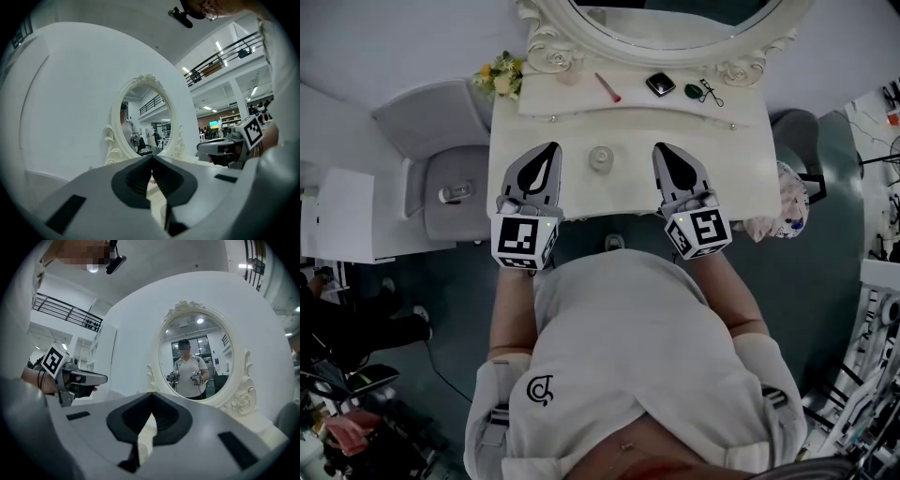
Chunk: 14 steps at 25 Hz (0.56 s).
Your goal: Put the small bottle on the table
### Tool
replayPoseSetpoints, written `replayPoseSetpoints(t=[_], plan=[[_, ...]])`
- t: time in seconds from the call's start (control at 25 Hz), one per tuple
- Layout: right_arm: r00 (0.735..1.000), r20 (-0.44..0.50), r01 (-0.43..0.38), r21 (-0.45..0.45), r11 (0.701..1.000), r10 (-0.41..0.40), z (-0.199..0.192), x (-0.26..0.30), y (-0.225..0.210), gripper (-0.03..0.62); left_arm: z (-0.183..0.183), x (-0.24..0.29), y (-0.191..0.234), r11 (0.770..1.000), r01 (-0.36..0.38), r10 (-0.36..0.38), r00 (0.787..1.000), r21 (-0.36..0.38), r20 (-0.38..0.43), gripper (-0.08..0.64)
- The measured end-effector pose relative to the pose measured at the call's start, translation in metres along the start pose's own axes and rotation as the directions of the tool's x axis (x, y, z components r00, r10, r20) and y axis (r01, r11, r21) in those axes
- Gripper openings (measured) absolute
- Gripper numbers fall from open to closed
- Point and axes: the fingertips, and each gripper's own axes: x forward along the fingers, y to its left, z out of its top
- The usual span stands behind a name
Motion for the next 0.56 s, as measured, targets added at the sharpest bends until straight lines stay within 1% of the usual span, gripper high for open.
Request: replayPoseSetpoints(t=[0.12, 0.36, 0.56], plan=[[1.000, -0.001, -0.013, 0.006, 1.000, 0.013, -0.001, 0.000, 0.004, 0.006, -0.002, 0.000, -0.004, 1.000, 0.017, -0.017, 1.000, -0.003, -0.003, 0.014], [0.999, -0.029, -0.015, 0.052, 0.999, 0.017, -0.008, 0.001, 0.003, 0.006, -0.006, 0.000, -0.005, 1.000, 0.012, -0.011, 1.000, 0.023, -0.020, 0.014], [0.999, -0.044, -0.018, 0.045, 0.999, 0.020, -0.012, 0.003, 0.006, 0.006, -0.004, 0.002, -0.004, 0.999, 0.011, -0.009, 1.000, 0.042, -0.030, 0.014]])
